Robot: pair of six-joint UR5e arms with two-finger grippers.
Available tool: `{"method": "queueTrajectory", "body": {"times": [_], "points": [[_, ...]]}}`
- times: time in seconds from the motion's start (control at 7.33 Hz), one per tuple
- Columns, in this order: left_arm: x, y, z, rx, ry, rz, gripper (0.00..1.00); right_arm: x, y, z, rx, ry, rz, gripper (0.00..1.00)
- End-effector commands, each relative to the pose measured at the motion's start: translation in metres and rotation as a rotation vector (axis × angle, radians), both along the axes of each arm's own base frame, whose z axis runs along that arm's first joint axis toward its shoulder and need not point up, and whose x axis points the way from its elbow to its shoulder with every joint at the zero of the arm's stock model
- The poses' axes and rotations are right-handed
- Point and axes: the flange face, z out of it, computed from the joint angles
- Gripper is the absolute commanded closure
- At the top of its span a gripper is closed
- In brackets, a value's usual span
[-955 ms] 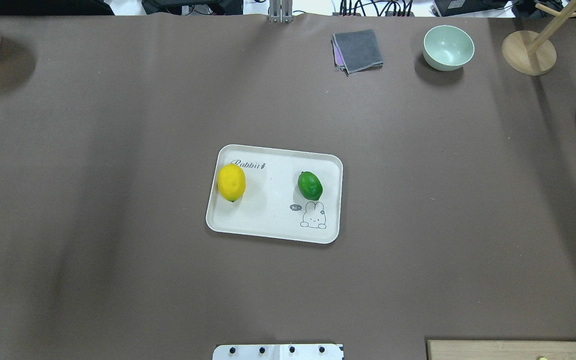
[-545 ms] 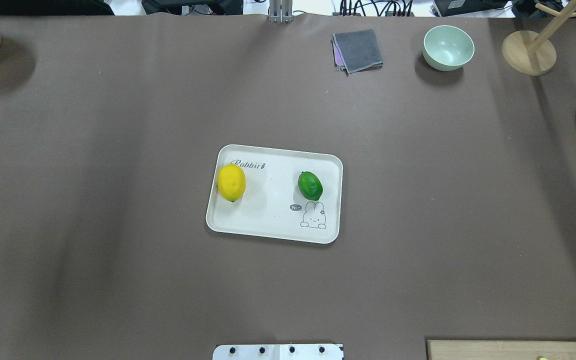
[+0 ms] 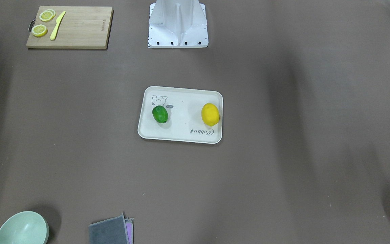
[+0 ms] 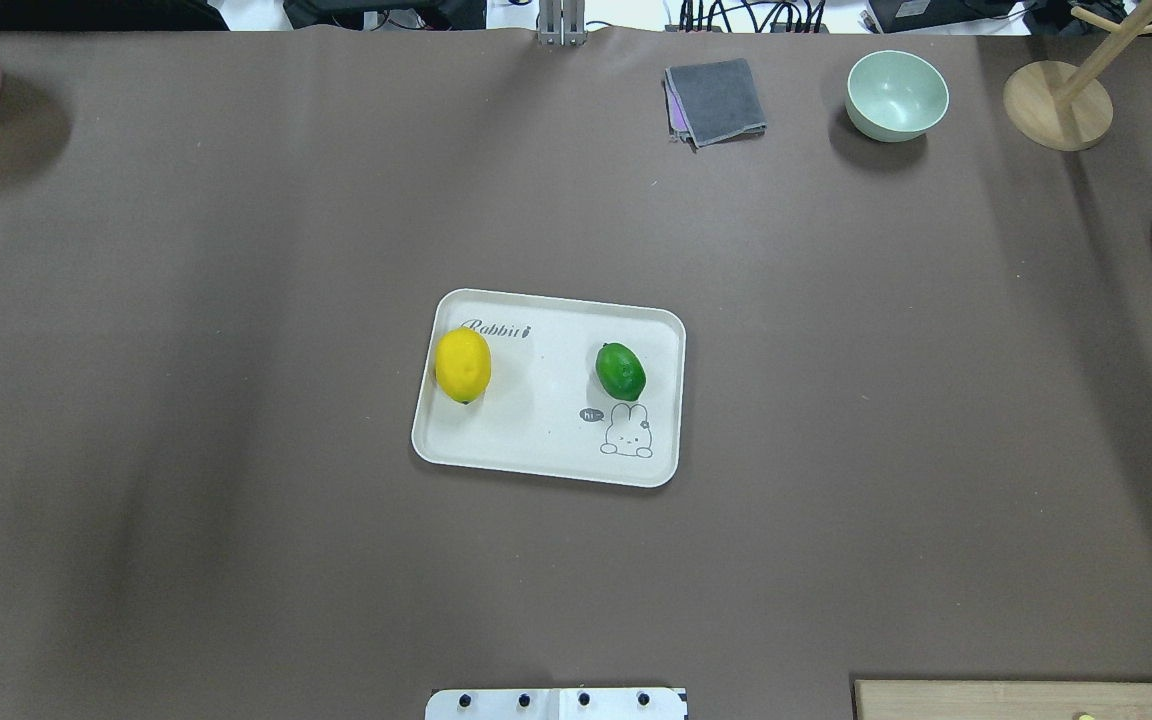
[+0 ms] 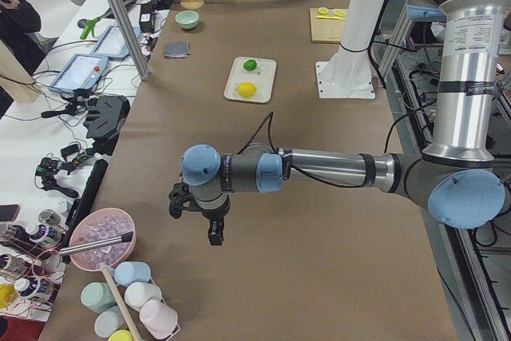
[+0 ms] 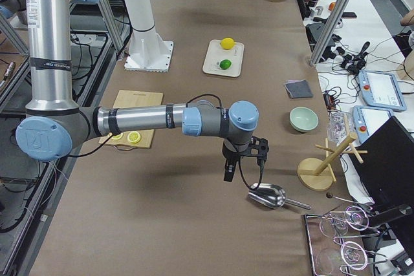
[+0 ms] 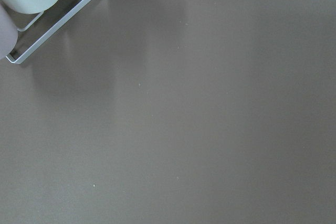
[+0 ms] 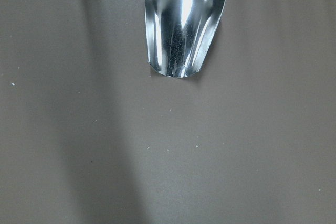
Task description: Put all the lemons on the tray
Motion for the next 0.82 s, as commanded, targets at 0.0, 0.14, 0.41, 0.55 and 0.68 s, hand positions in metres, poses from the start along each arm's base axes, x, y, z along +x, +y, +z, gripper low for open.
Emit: {"method": "queueTrajectory", "body": {"times": [0.0, 0.14, 0.41, 0.55, 0.68], "points": [[0.0006, 0.0002, 0.0007, -0.002, 0.0, 0.003, 0.02, -0.0004, 0.0033, 0.0007, -0.03, -0.007, 0.001, 0.0], [0.0006, 0.0003, 0.0008, -0.002, 0.0, 0.003, 0.02, -0.0005, 0.0026, -0.0015, -0.026, -0.007, 0.003, 0.0], [0.0006, 0.0002, -0.0013, 0.001, 0.0, 0.003, 0.02, -0.0006, 0.0025, -0.0024, -0.025, -0.009, 0.003, 0.0], [0.0006, -0.0006, -0.0021, 0.003, 0.0, 0.003, 0.02, -0.0006, 0.0025, -0.0031, -0.023, -0.009, 0.003, 0.0], [0.0006, -0.0004, -0.0019, 0.001, 0.0, 0.003, 0.02, -0.0006, 0.0024, -0.0046, -0.021, -0.009, 0.004, 0.0]]}}
